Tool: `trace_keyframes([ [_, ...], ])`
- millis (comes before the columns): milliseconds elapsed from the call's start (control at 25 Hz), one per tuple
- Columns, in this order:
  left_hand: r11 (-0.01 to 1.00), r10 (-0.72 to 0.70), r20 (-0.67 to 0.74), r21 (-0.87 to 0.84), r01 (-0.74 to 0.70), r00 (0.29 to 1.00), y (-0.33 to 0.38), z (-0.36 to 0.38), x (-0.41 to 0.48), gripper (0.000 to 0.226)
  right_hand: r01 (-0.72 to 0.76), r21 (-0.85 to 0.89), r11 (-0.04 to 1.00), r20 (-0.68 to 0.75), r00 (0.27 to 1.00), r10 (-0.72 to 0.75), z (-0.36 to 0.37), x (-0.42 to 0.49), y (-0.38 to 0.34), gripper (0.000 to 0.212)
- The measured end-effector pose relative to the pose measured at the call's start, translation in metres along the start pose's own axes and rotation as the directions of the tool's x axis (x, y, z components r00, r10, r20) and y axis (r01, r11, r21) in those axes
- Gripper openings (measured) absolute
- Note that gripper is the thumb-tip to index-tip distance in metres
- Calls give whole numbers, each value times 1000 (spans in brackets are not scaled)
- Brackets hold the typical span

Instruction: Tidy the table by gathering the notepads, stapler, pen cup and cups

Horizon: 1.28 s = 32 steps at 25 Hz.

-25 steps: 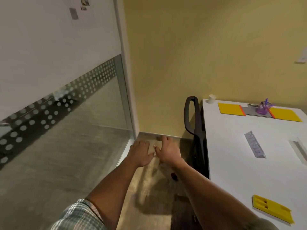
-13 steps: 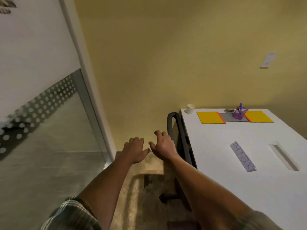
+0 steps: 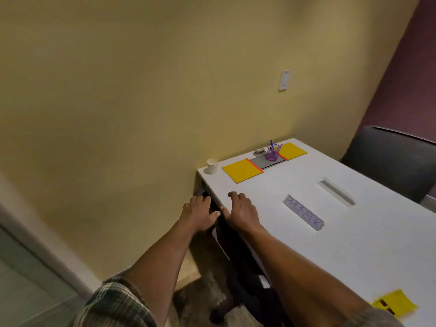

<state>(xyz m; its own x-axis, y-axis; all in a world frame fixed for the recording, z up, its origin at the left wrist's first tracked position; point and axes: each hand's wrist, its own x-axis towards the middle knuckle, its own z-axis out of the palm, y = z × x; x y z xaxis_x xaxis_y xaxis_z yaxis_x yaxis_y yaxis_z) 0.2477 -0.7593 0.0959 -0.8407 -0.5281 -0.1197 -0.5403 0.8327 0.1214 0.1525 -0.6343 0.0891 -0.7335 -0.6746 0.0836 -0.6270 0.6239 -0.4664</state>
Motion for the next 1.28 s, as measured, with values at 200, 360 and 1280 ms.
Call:
trace_keyframes([
  [200, 975, 217, 52, 39, -220, 975, 7, 2, 72, 69, -229, 16, 973, -74, 971, 229, 4, 20, 23, 57],
  [360, 931, 355, 111, 49, -362, 928, 50, 24, 104, 71, -372, 14, 928, -113, 921, 372, 0, 25, 63, 54],
  [1280, 354, 792, 501, 91, -931, 350, 230, 224, 174, 68, -971, 158, 177, -249, 135, 959, 15, -104, 310, 63],
])
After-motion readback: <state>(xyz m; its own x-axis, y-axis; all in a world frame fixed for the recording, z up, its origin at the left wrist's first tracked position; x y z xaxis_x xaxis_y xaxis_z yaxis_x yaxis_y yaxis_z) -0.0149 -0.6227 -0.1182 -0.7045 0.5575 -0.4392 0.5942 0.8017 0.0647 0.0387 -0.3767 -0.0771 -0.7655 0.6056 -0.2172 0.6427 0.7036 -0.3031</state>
